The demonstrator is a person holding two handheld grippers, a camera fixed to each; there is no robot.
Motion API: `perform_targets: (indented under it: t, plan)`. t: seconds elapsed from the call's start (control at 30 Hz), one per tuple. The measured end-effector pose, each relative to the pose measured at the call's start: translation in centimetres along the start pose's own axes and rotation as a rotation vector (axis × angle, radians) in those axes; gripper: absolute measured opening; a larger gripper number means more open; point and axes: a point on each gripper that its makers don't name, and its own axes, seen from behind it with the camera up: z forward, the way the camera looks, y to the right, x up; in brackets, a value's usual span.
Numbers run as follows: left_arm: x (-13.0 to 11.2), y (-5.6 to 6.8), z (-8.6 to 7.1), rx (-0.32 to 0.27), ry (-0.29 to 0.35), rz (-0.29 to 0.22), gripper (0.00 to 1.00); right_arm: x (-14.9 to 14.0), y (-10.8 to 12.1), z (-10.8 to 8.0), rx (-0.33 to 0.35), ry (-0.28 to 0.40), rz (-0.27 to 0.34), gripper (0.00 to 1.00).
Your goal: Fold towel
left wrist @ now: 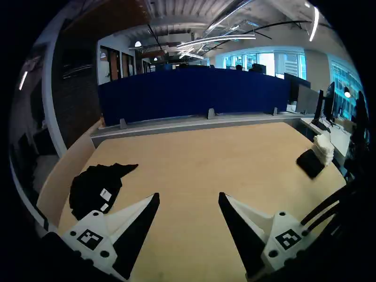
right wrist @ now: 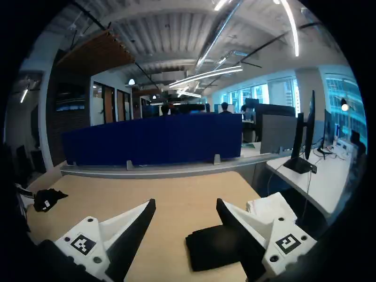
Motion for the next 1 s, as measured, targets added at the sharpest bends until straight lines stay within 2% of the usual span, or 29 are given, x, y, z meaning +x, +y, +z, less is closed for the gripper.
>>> perform_targets:
  t: [0.37, 0.57, 0.67, 1.0]
  plan:
    - [5.7, -1.5, -0.1, 0.032, 0.184, -0.038, 0.93, 3.5, -3.9, -0.8, -0.013, 0.094, -0.047, 1.00]
    - [10.1, -1.8, -1.3, 0.017, 0.319, -0.126, 0.93, 4.6, -6.1, -0.9, -0.022, 0.127, -0.041, 1.00]
    - [11.3, -2.1, -1.7, 0.010, 0.373, -0.148, 0.93, 4.6, -7.7, -0.9, -0.003, 0.130, -0.045, 1.00]
    - [11.5, -2.8, -1.5, 0.040, 0.410, -0.083, 0.93, 4.5, -10.6, -0.1, 0.038, 0.127, -0.042, 1.00]
